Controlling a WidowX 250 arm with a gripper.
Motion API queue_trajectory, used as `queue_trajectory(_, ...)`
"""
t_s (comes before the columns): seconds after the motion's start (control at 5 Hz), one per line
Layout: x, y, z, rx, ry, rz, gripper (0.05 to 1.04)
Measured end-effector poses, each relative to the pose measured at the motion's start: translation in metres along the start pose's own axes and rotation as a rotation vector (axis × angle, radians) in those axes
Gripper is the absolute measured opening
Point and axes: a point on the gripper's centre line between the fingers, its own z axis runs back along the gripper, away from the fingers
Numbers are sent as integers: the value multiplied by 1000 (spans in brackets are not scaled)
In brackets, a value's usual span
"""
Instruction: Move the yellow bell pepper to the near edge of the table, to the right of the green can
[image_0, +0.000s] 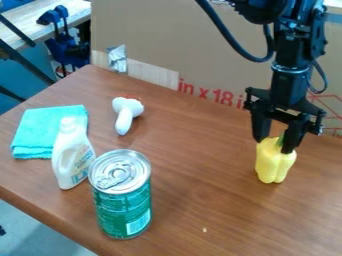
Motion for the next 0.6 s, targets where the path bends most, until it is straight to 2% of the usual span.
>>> queue_trajectory(0.2,0,-2,1,1,3,-1,376)
queue_trajectory(0.4,0,-2,1,1,0,2,215)
queue_trajectory(0.6,-1,-4,2,-3,-19,11,141)
